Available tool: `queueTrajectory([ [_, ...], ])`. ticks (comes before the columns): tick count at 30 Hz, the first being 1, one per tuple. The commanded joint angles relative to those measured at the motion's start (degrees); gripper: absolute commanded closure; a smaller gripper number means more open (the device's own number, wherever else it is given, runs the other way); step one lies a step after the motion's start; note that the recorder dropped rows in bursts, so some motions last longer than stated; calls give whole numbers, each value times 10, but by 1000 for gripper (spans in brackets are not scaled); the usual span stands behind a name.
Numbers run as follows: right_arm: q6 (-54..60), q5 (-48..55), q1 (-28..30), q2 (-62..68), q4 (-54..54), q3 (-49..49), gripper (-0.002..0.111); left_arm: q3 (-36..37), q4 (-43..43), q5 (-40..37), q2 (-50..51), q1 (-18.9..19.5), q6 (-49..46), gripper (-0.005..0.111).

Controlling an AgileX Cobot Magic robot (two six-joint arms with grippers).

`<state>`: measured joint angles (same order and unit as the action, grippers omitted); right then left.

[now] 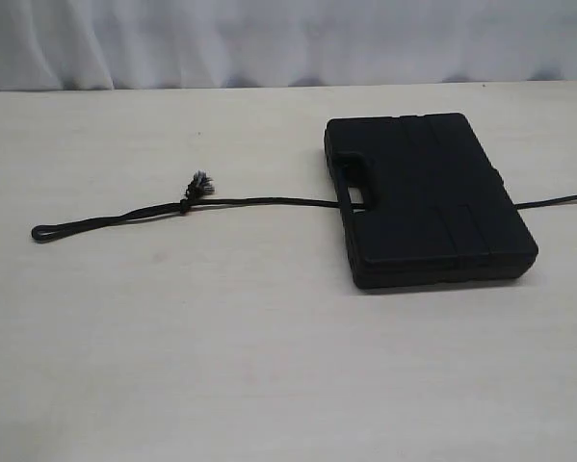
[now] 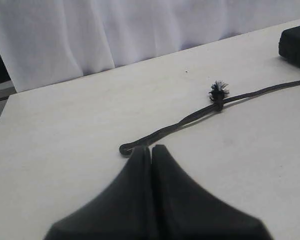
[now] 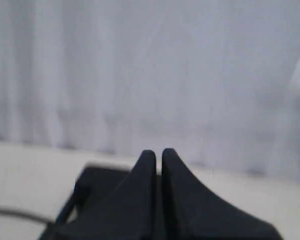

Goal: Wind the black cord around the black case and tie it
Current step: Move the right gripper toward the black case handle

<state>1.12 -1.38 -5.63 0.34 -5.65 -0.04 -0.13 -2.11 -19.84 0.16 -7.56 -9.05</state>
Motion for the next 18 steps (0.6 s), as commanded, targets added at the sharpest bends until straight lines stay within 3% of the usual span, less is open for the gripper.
queueTrajectory([
  [1,1,-270,2,-3,-3,0,104,1,-2,8,-2,-5,0,107],
  [4,-160,-423,2,-3,11,0,104,1,-2,8,-2,-5,0,107],
  [7,-265,-443,2,-3,34,-10,104,1,-2,8,-2,-5,0,107],
  [8,-265,-416,2,-3,35,-27,104,1,-2,8,-2,-5,0,107],
  [12,-265,-112,2,35,-8,-171,97,1,-2,8,-2,-5,0,107],
  [18,-230,194,2,210,-45,-392,54,1,-2,8,-2,-5,0,107],
])
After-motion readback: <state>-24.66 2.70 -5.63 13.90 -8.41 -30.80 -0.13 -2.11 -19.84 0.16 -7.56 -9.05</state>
